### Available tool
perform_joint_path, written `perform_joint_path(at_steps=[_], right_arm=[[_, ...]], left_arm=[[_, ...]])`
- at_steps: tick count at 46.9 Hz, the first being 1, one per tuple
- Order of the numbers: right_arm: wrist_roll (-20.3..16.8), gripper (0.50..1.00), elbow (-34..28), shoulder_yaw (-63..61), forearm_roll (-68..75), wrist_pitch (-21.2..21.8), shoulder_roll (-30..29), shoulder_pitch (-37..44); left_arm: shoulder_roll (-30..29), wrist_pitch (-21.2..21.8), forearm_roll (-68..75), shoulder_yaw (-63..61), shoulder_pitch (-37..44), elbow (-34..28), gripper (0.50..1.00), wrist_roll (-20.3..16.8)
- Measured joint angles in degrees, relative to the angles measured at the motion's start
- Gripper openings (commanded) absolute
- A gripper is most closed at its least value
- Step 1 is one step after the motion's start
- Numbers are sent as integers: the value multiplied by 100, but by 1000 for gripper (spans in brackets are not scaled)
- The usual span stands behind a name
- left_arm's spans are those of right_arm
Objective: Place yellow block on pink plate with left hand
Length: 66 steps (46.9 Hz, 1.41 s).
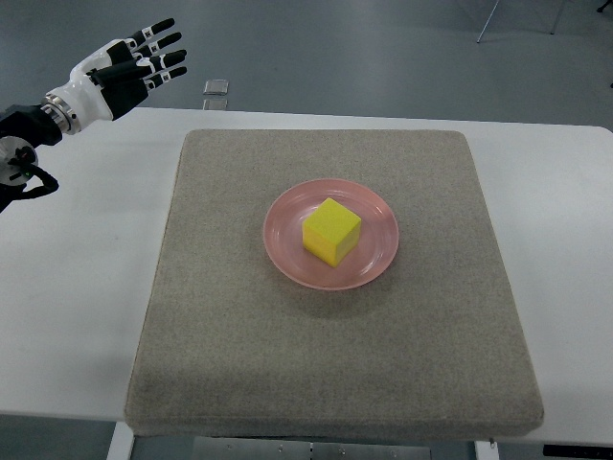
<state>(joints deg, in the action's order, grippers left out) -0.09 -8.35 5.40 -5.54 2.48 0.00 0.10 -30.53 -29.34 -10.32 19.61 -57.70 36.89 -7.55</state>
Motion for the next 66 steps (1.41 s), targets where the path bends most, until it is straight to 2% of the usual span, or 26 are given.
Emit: perform_joint_path(at_steps=[8, 13, 37, 45, 56, 66], right_arm=[[1, 924, 0, 5, 2, 5, 0, -2], [1, 924, 0, 15, 7, 32, 0, -1], [1, 924, -155, 13, -18, 110, 0, -19], [0, 924, -183, 17, -18, 332, 0, -28], [-8, 924, -185, 15, -18, 877, 0, -31], [-6, 924, -208, 13, -16, 948, 0, -54]], left_arm=[[-13, -233, -543, 524, 221, -278, 999, 885], [0, -405, -567, 782, 304, -289, 999, 1163], [54, -460, -611, 919, 415, -284, 999, 1194], [49, -455, -622, 928, 426, -287, 999, 1185], [46, -449, -622, 929, 478, -294, 999, 1182], [45, -455, -613, 974, 495, -289, 999, 1176]])
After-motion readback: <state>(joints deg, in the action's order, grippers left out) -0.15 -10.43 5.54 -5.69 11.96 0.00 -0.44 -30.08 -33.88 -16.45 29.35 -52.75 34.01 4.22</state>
